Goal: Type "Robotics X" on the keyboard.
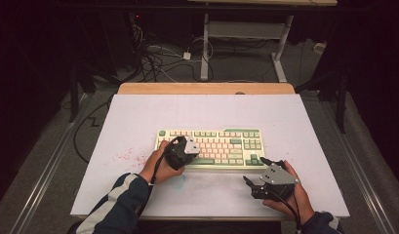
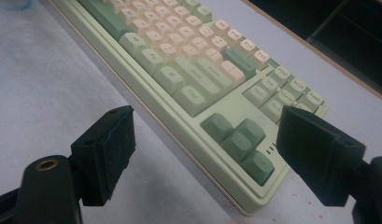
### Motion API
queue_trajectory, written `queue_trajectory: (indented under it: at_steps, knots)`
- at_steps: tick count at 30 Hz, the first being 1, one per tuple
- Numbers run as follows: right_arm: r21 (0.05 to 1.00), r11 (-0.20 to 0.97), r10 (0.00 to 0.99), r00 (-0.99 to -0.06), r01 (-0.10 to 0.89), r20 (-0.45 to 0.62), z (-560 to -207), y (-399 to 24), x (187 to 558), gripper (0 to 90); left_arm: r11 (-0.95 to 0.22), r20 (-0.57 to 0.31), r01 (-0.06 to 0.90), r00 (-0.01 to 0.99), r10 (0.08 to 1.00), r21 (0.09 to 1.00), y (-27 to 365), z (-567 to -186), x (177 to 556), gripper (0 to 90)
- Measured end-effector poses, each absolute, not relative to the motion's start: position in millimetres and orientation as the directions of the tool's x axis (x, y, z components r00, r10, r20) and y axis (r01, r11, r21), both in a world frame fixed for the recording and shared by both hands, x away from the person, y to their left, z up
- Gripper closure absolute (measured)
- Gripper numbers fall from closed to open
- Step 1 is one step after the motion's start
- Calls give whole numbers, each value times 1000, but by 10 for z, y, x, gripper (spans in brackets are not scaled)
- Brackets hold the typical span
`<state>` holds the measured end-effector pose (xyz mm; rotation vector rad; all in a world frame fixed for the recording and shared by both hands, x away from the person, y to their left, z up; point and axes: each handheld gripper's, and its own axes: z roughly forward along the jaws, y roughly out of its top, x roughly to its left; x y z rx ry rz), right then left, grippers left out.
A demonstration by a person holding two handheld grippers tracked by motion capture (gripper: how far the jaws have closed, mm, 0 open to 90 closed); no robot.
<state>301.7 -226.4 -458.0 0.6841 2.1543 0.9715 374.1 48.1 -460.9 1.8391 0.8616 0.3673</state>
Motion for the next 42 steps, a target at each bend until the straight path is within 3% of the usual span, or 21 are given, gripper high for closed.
queue_trajectory:
  at_steps: [5,13,19,21,28,31,42]
  knots:
    - [791,583,683,-639,184,-355,-4574,-2267,3012,208,-197,-121,352,706,698,915,516,-4540,3682,869]
    - [789,585,687,-633,190,-358,-4576,-2288,3028,208,-154,-100,282,715,692,947,624,-4459,3601,755]
    - [787,586,688,-631,191,-359,-4573,-2288,3027,208,-135,-93,259,708,700,956,706,-4450,3570,620]
    - [788,585,690,-629,191,-359,-4572,-2289,3026,209,-128,-85,248,697,712,960,738,-4451,3564,535]
    - [792,578,696,-624,196,-354,-4569,-2298,3030,209,-39,-142,261,639,756,964,889,-4430,3576,317]
    - [796,571,703,-622,203,-345,-4568,-2306,3039,209,-15,-159,265,622,766,964,965,-4429,3558,265]
    - [802,556,713,-622,218,-324,-4571,-2316,3064,209,13,-175,277,570,803,961,1298,-4525,3419,221]
